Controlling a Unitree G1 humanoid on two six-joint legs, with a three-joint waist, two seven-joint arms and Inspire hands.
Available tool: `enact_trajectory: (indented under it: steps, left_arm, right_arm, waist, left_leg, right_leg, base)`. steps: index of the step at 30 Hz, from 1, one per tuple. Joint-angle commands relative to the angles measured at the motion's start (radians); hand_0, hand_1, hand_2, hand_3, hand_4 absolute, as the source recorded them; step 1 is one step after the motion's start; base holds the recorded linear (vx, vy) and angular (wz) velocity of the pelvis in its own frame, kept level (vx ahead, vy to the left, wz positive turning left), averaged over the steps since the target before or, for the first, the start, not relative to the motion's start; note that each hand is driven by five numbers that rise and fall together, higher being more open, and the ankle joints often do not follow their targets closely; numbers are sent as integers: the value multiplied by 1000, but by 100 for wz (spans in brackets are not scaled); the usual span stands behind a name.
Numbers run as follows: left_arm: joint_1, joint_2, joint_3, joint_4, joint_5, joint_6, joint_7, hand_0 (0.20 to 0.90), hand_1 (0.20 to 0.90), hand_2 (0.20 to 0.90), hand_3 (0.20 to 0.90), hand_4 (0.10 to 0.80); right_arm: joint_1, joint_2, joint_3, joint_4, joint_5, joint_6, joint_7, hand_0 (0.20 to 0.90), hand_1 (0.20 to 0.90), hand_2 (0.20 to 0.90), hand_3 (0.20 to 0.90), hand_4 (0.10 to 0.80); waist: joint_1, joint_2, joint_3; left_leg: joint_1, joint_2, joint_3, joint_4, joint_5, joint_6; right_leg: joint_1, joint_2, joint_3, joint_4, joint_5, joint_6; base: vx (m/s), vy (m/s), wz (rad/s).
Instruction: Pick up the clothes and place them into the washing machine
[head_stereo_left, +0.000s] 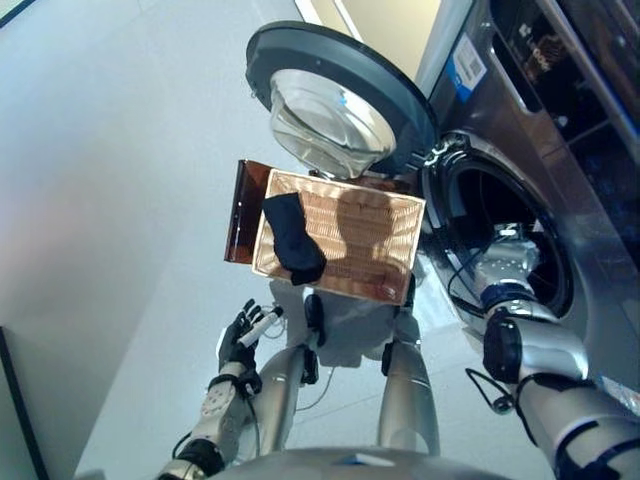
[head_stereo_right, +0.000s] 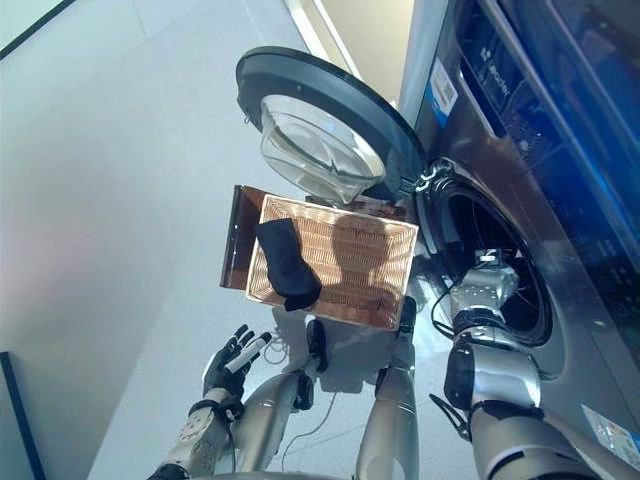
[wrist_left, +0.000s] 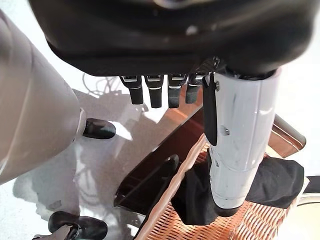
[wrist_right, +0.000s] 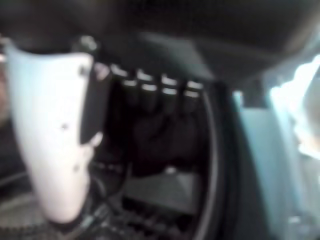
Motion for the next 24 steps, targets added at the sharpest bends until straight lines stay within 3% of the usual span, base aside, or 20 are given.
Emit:
enact_trajectory:
  steps: [1,17,24]
  left_arm:
    - [48,32,57,-27,-9,-35,8,900,900,900,900,800]
    - [64,37,96,-62,-10,-49,19,900,900,900,900,800]
    - [78,44,111,-93,19,-61,41,900,900,900,900,800]
  right_arm:
    - [27,-61,43,-70,-65,-35,18,900,900,900,900,800]
    - [209,99,140,-259,-162,-37,26,900,900,900,900,800]
    - [300,100,299,-449,-564,27,-81,900,900,900,900,800]
  waist:
    - [33,40,-42]
    - [14,-3,-32]
    - [5,-20,-25]
  left_leg:
    - [-41,21,-36,-130,99,-83]
    - [-39,24,-37,-113,93,-80]
    - [-43,28,-38,-108,99,-76]
  right_leg:
    - [14,74,-45,66,-111,-55]
    - [26,77,-46,65,-110,-54]
    - [23,76,-48,71,-107,-55]
  base:
    - [0,0,0]
    - [-1,0,0]
    - [0,0,0]
